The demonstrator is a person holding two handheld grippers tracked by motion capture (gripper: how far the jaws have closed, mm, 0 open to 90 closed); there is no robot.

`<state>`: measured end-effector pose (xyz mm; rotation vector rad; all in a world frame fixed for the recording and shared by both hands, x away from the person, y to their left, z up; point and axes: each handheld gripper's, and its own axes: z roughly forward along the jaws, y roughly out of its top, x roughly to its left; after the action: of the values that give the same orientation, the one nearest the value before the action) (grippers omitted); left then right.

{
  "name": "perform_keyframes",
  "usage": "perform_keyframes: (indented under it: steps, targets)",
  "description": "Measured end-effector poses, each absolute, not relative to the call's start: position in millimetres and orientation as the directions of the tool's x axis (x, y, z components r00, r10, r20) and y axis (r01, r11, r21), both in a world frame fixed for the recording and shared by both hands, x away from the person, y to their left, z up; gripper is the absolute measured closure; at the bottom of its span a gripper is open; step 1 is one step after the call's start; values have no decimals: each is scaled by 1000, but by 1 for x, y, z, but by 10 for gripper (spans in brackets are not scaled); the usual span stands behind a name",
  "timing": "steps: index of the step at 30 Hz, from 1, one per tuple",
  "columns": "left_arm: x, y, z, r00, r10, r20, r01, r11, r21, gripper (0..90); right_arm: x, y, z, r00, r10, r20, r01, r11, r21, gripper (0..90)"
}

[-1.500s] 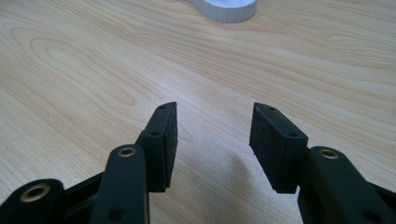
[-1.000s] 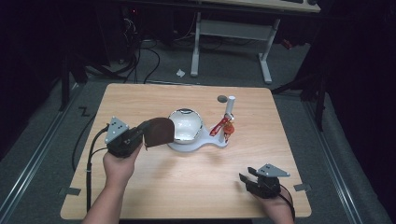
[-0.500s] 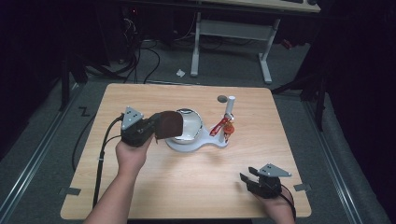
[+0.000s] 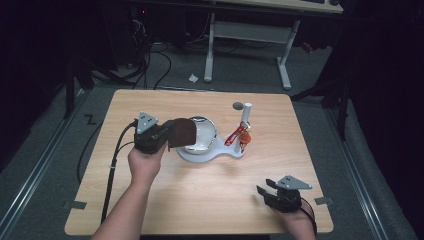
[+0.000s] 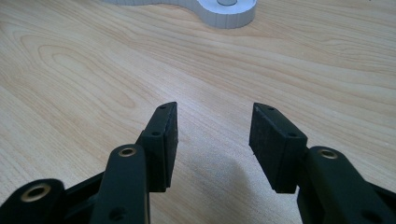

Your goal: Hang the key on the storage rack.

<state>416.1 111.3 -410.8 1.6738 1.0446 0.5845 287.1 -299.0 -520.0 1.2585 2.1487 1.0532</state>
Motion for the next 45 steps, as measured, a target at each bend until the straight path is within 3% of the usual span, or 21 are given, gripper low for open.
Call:
perform_keyframes:
  steps: [13,32,45]
  targets:
    - [428,97,-417,455,886,-94,387,-102,916,871,287,-300,-519,-494,869,14,540,295,788,528]
    - [433,76,-434,460,881,-109,400,-97,911,851,285,-299,-519,-500,866,14,537,298,789,527]
    - [432,75,-436,469,874,-124,393,-81,916,700,285,-299,-518,-501,866,11,535,299,790,527]
